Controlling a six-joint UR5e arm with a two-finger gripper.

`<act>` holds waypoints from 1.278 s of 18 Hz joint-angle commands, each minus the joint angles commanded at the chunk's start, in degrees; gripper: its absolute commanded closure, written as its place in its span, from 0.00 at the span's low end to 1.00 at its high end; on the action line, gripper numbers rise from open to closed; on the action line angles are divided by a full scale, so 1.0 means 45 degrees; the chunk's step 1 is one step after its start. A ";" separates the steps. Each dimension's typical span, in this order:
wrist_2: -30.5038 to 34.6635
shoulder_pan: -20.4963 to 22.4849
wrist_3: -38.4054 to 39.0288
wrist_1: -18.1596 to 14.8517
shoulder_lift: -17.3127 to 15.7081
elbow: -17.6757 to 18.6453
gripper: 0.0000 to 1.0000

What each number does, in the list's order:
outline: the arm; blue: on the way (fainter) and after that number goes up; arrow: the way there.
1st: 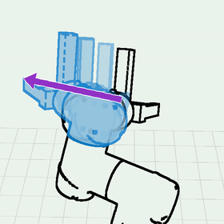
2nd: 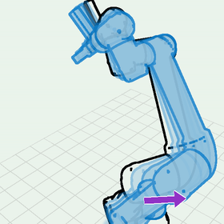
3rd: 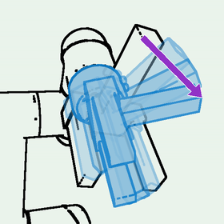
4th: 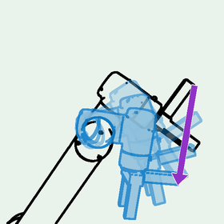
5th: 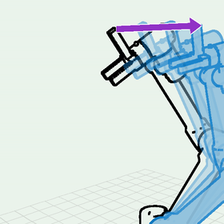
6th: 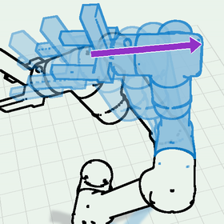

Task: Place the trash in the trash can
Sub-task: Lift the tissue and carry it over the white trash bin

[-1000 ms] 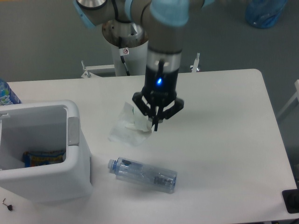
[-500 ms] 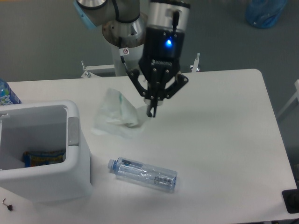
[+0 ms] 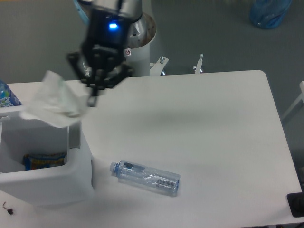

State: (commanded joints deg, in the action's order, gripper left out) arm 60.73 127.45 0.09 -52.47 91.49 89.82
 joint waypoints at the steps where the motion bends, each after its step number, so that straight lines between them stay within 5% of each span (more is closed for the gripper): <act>1: 0.0000 -0.0214 0.0000 0.0000 0.0137 0.0000 0.92; 8: 0.0059 -0.0607 -0.0136 0.0508 0.1075 0.0000 0.89; 14: 0.0117 -0.0607 -0.0469 0.0528 0.1466 -0.0020 0.75; 16: 0.0137 -0.0607 -0.0799 0.0528 0.1467 0.0019 0.57; 19: 0.0137 -0.0607 -0.1190 0.0528 0.1486 -0.0019 0.18; 23: 0.0254 -0.0374 -0.1037 0.0508 0.1428 -0.0039 0.01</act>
State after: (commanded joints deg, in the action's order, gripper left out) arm 61.87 125.77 -4.58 -50.18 97.91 89.65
